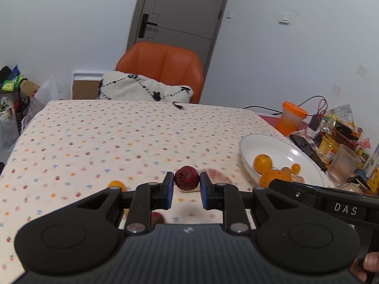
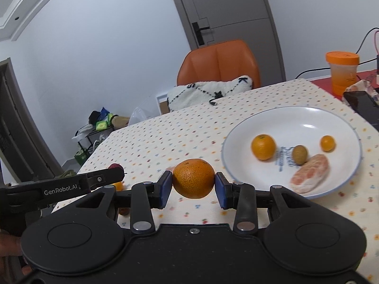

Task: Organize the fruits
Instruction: 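Carry the orange and red plum onto the white plate and open both grippers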

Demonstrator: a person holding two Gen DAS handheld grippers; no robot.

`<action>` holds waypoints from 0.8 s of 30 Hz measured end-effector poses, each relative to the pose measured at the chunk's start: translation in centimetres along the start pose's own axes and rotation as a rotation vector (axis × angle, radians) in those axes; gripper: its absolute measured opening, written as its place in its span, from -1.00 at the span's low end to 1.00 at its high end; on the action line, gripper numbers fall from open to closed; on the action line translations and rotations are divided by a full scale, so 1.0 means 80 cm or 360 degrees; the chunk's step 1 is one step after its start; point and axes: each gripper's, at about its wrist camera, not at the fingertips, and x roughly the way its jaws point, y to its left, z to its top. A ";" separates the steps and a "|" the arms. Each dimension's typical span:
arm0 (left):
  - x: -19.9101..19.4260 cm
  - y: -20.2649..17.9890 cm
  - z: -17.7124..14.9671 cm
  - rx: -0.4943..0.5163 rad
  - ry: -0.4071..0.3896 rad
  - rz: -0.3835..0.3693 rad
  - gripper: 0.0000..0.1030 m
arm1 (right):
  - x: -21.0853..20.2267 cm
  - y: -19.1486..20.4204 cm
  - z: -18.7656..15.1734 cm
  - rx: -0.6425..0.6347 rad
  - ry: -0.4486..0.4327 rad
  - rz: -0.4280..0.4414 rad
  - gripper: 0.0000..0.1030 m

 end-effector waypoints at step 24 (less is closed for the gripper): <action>0.036 -0.095 0.010 0.0152 0.0026 -0.0147 -0.58 | -0.041 -0.076 0.013 0.0075 -0.0098 -0.0129 -0.28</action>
